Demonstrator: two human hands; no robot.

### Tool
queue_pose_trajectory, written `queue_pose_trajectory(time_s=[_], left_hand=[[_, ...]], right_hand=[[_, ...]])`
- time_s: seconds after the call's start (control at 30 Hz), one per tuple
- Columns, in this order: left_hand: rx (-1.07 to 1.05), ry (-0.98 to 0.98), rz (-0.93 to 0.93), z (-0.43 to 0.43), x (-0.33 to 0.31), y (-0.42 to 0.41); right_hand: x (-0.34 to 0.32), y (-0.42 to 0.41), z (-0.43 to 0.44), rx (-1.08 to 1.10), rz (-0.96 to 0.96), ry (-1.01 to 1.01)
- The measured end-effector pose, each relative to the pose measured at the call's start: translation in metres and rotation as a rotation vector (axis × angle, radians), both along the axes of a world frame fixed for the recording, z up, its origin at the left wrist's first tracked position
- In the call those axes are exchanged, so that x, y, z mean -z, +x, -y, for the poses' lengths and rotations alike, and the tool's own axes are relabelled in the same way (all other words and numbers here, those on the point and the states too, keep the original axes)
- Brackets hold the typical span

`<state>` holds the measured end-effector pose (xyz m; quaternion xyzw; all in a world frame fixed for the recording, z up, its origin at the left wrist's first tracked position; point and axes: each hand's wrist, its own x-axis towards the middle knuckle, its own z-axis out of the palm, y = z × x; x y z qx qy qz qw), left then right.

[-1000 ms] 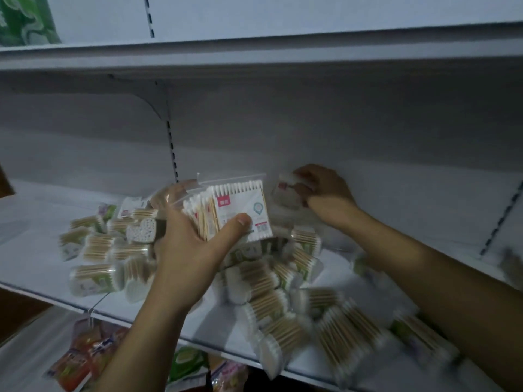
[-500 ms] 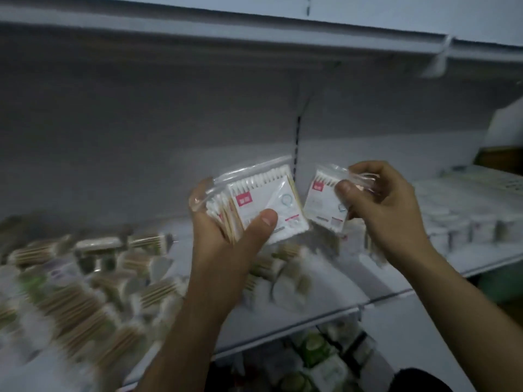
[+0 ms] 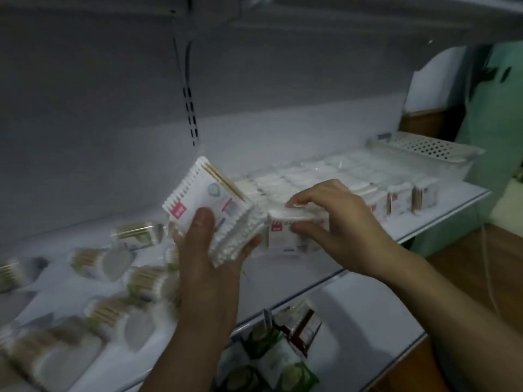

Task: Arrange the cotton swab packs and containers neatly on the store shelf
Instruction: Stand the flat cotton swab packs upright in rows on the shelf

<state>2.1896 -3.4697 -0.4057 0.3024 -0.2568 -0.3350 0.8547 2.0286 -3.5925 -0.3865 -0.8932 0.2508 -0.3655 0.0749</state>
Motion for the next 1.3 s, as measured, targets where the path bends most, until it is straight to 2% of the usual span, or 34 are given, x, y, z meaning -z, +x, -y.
queue_pose_trajectory(time_s=[0.2,0.47,0.8,0.9,1.0,1.07,1.1,1.2,1.3], left_hand=[[-0.178,-0.162,-0.123,0.027,0.016,-0.005],[-0.283,-0.169,0.015,0.031,0.038,-0.012],[-0.332,-0.091,0.054,0.027,0.054,-0.025],[-0.316,-0.071,0.055,0.024,0.055,-0.026],[-0.313,-0.044,0.078,0.023,0.056,-0.027],[-0.328,-0.028,0.135,0.024,0.058,-0.027],[-0.314,-0.029,0.154,0.024,0.058,-0.028],[-0.265,-0.047,0.102,0.026,0.056,-0.028],[-0.250,-0.047,0.029,0.028,0.052,-0.029]], right_hand=[[0.004,0.021,0.034,-0.104,-0.172,-0.035],[0.006,0.037,0.057,-0.228,-0.329,-0.188],[0.025,0.042,0.066,-0.211,-0.230,-0.322],[0.019,0.035,0.055,-0.236,-0.020,-0.177],[0.002,0.027,0.027,-0.539,0.228,0.284],[-0.010,0.029,0.009,-0.696,0.189,0.505],[-0.013,0.031,0.002,-0.704,0.131,0.520],[-0.021,0.038,-0.001,-0.635,0.007,0.388],[-0.027,0.036,0.011,-0.645,-0.079,0.468]])
